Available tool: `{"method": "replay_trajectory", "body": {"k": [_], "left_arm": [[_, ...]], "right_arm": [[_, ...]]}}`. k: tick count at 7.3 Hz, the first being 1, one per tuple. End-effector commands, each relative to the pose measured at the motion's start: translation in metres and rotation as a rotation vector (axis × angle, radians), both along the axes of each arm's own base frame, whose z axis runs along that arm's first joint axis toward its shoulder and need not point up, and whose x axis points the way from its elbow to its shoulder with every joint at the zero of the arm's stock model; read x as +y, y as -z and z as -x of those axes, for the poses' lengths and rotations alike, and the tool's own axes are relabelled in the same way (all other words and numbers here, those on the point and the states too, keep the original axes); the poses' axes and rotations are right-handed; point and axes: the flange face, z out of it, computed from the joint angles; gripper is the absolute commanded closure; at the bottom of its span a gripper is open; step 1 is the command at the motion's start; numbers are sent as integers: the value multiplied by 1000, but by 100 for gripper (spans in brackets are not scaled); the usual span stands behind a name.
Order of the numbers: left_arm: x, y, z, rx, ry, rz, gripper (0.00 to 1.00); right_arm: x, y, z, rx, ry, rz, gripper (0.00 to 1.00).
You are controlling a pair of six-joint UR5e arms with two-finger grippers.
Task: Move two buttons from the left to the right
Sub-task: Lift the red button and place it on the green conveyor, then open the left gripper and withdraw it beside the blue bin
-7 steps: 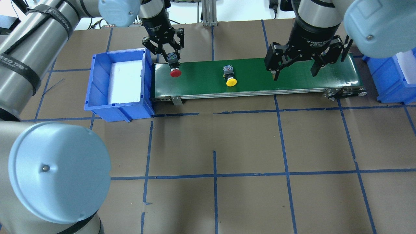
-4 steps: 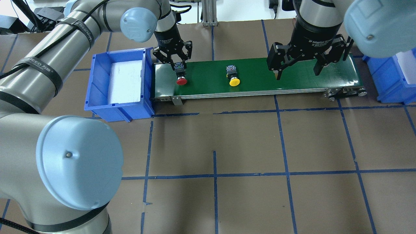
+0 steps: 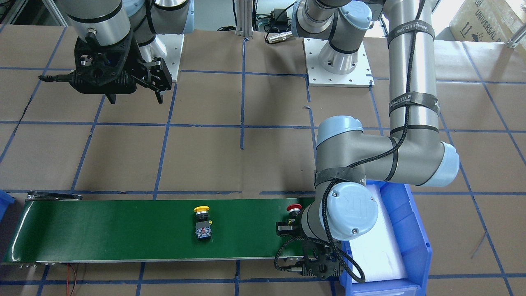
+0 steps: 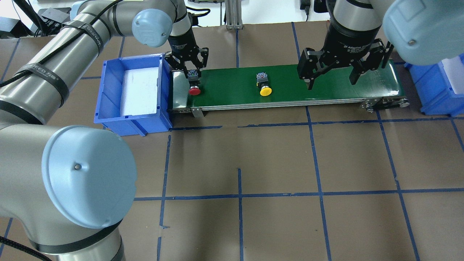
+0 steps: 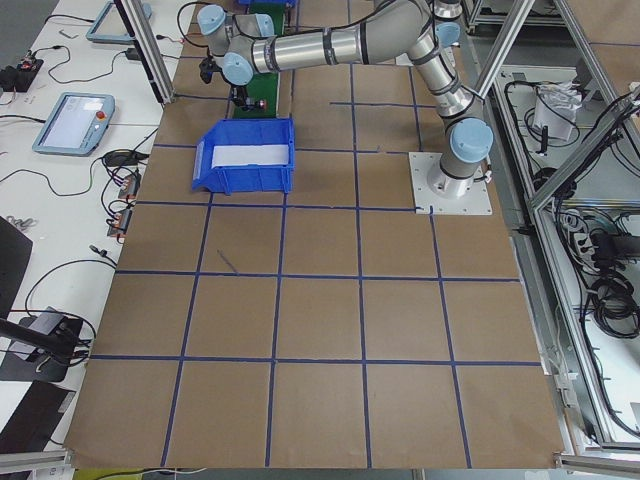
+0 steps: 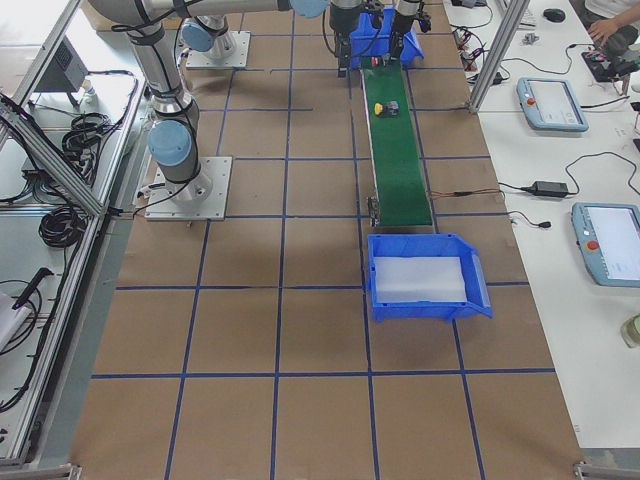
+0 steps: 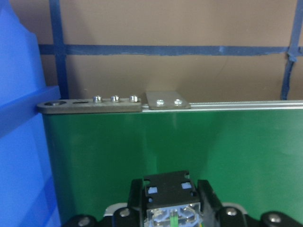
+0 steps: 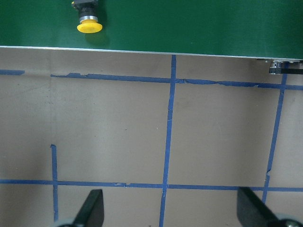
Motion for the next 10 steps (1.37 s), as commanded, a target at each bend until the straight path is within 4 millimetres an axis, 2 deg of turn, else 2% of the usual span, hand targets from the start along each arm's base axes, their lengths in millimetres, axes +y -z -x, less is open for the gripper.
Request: {"method": "replay_trajectory", "body": {"k": [1,2,3,4,5,6,7,8,9,10], "left_arm": [[-2,2,-1,5,4,5,45],[-2,4,-1,3,-5,2,20],[-3,1,-1,2,-12,11,8],[5,-38,3,6,-9,50,5],[30,-79,-2,4,-22,30,5],[61,-129,-10,-3,-24,42,0],[104,-185,-17,-4,-25,59,0],[149,-213,-28,-7,-26,61,0],[199,-235,-62,-46,-67,89,0],[247,-245,-73,-40,-69,113,0]], "right_arm": [[0,1,0,0,1,-2,0],[0,0,0,0,1,0,0],[0,1,0,0,1,-2,0],[0,0,0,0,1,1,0],[0,-1,0,1,1,3,0],[0,-1,1,1,3,3,0],[0,-1,1,1,3,3,0],[-1,-1,3,1,7,2,0],[-1,-1,2,1,6,5,0],[-2,-2,1,1,1,12,0]]}}
